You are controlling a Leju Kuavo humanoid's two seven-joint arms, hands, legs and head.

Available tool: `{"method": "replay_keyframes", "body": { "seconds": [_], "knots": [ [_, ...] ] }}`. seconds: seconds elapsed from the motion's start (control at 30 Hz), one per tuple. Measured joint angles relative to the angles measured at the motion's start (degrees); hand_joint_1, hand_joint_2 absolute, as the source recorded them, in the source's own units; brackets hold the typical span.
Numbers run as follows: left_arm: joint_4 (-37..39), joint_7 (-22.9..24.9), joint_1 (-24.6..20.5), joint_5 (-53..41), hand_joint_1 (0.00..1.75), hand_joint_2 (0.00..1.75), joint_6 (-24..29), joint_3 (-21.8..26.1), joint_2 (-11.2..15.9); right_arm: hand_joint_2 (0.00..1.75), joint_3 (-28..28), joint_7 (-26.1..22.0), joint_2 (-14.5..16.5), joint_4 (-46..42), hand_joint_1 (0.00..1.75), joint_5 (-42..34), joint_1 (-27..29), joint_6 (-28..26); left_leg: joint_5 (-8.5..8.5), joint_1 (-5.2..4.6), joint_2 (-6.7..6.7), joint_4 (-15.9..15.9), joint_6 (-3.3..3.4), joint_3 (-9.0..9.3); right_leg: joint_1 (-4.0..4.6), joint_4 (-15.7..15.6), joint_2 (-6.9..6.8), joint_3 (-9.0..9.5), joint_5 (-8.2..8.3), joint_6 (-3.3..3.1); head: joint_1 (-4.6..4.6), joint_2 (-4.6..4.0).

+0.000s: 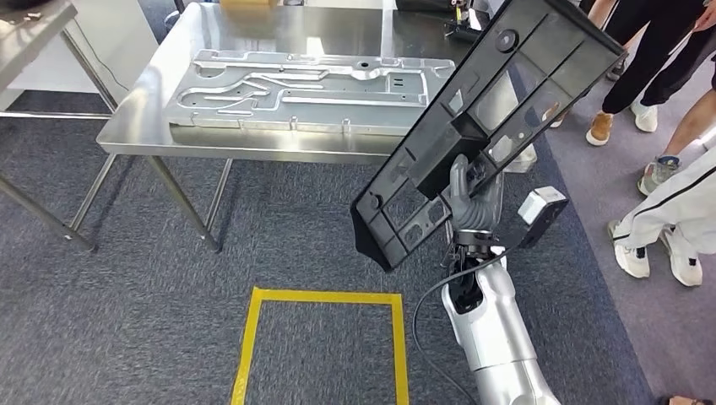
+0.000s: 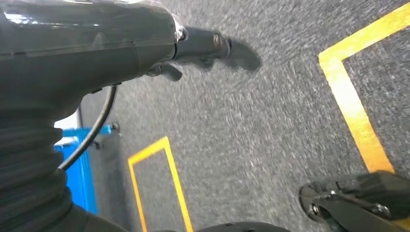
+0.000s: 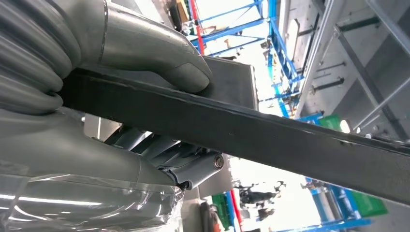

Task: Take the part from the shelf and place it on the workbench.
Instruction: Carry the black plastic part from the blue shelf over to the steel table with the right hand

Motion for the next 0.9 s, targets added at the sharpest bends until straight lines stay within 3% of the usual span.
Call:
{"method": "replay_keyframes", "body": {
  "seconds": [0.07,0.1,0.2,0.23,0.27,0.3,0.37,0.43,0.53,0.6,0.7,0.77,0.8,0.83,0.9],
  "knots": [
    [0.0,-0.1,0.0,0.4,0.00,1.75,0.7,0.0,0.1,1.75,0.0,0.0,0.1,-0.6,1.75,0.1,0.4,0.4,-0.16,-0.07,0.22,1.8,-0.57,0.08,-0.43,-0.9,-0.10,1.55,-0.01,-0.36,-0.02,-0.01],
    [0.0,-0.3,0.0,0.8,0.00,1.75,1.1,0.1,0.2,1.75,0.0,0.0,0.2,-0.7,1.75,0.1,0.5,0.7,-0.79,0.01,0.33,3.9,-0.90,-0.85,-0.69,-1.1,-0.15,2.36,-0.24,-0.45,-0.03,-0.01],
    [0.0,-1.0,0.4,2.3,0.00,1.75,2.6,0.9,0.4,1.75,0.2,0.4,0.4,-0.7,1.75,0.5,0.6,1.5,-4.58,0.85,0.62,13.6,-1.96,-7.42,-0.97,-1.3,-0.22,3.92,-1.56,-0.45,-0.05,-0.01],
    [0.0,-1.3,0.5,2.8,0.00,1.75,3.1,1.3,0.4,1.75,0.3,0.7,0.4,-0.5,1.75,0.6,0.7,1.7,-5.41,1.14,0.70,15.4,-2.29,-9.28,-1.03,-1.3,-0.21,4.48,-2.09,-0.31,-0.05,-0.01],
    [0.0,-1.6,0.7,3.2,0.00,1.75,3.5,1.8,0.5,1.75,0.5,0.8,0.4,-0.3,1.75,0.7,0.7,1.9,-5.09,1.39,0.81,15.2,-2.58,-10.29,-1.13,-1.3,-0.18,5.16,-2.67,-0.13,-0.05,-0.01],
    [0.0,-1.8,0.9,3.4,0.00,1.75,3.9,2.1,0.5,1.75,0.6,0.9,0.4,-0.1,1.75,0.8,0.7,2.0,-3.51,1.59,0.94,13.2,-2.84,-10.44,-1.27,-1.3,-0.16,5.96,-3.31,0.10,-0.05,-0.01],
    [0.0,-2.1,1.4,3.5,0.00,1.75,4.4,2.7,0.6,1.75,0.8,0.9,0.4,0.3,1.75,0.9,0.5,2.1,2.37,1.86,1.29,6.0,-3.16,-9.28,-1.51,-1.1,-0.21,7.68,-4.74,0.73,-0.05,0.00],
    [0.0,-2.3,1.5,3.5,0.00,1.75,4.7,3.1,0.7,1.75,0.9,0.9,0.4,0.6,1.75,0.9,0.2,2.1,5.77,1.67,1.63,1.7,-2.54,-8.38,-1.53,-1.1,-0.30,8.54,-5.87,1.59,-0.04,0.00],
    [0.0,-2.3,1.4,3.2,0.00,1.75,4.5,3.5,0.8,1.75,1.0,1.0,0.4,0.8,1.75,0.9,-0.1,1.8,5.71,1.48,1.51,1.0,-0.86,-7.68,-1.46,-0.8,-0.37,8.98,-6.29,2.79,-0.04,0.00],
    [0.0,-2.2,1.4,2.9,0.00,1.75,4.3,3.5,0.9,1.75,1.0,0.8,0.3,0.6,1.75,0.9,-0.1,1.3,5.31,1.55,1.38,0.6,-0.15,-6.64,-1.57,2.5,-0.36,7.50,-6.45,3.25,-0.04,0.00],
    [0.0,-2.0,1.2,2.3,0.00,1.75,3.8,3.6,1.0,1.75,1.0,0.6,0.1,0.1,1.75,0.9,0.4,0.5,4.23,1.38,1.17,0.3,0.57,-5.40,-1.49,13.0,-0.32,-0.01,-9.75,3.43,-0.04,-0.01],
    [0.0,-1.8,1.1,2.0,0.00,1.75,3.4,3.6,1.1,1.75,1.0,0.6,-0.1,-0.3,1.75,0.9,1.0,0.1,3.14,1.08,0.93,0.3,0.77,-4.15,-1.34,15.8,-0.31,-3.70,-11.26,3.27,-0.04,-0.01],
    [0.0,-1.7,1.1,1.9,0.00,1.75,3.3,3.6,1.1,1.75,1.0,0.5,-0.2,-0.5,1.75,0.9,1.4,0.0,2.52,0.86,0.83,0.3,0.82,-3.29,-1.20,14.3,-0.30,-4.11,-10.22,2.99,-0.04,0.00],
    [0.0,-1.7,1.1,1.8,0.00,1.75,3.2,3.6,1.1,1.75,0.9,0.4,-0.2,-0.7,1.75,0.9,1.6,0.0,1.85,0.64,0.77,0.3,0.84,-2.34,-1.00,11.2,-0.29,-3.73,-7.84,2.52,-0.04,0.00],
    [0.1,-1.7,1.1,1.7,0.00,1.75,3.1,3.6,1.0,1.75,0.9,0.1,-0.4,-1.1,1.75,1.0,1.9,-0.2,0.55,0.29,0.62,0.2,0.68,-0.73,-0.33,4.1,-0.12,-2.34,-1.60,1.23,-0.03,0.00]
  ]
}}
